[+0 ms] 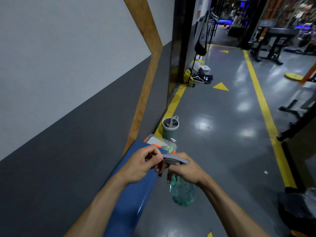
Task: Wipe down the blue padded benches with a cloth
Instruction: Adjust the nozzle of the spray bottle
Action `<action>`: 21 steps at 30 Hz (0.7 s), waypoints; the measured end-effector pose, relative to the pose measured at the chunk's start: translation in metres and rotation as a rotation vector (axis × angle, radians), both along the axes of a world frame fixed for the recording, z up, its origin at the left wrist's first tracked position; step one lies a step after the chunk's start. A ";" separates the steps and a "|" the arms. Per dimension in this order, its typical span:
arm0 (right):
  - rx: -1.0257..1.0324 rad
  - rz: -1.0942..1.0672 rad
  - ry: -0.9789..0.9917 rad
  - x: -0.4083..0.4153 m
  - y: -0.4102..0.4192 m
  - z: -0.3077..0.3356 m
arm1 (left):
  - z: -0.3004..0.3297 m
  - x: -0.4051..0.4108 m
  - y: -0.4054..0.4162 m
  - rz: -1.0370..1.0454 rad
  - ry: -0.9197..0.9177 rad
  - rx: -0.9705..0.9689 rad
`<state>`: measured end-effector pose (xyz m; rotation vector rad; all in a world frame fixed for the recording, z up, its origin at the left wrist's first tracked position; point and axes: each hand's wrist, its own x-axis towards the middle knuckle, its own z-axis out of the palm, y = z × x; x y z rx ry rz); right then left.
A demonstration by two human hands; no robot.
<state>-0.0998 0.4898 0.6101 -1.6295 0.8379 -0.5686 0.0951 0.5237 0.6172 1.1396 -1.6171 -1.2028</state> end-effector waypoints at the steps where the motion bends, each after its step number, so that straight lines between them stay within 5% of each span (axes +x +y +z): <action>1: 0.011 0.014 -0.005 0.001 -0.024 0.000 | -0.002 0.001 -0.023 0.006 0.010 -0.006; 17: 0.316 0.152 0.051 0.042 -0.386 -0.095 | -0.107 0.045 -0.353 0.138 0.016 0.130; 21: 0.243 0.236 0.108 0.045 -0.461 -0.137 | -0.143 0.049 -0.404 0.241 -0.010 0.201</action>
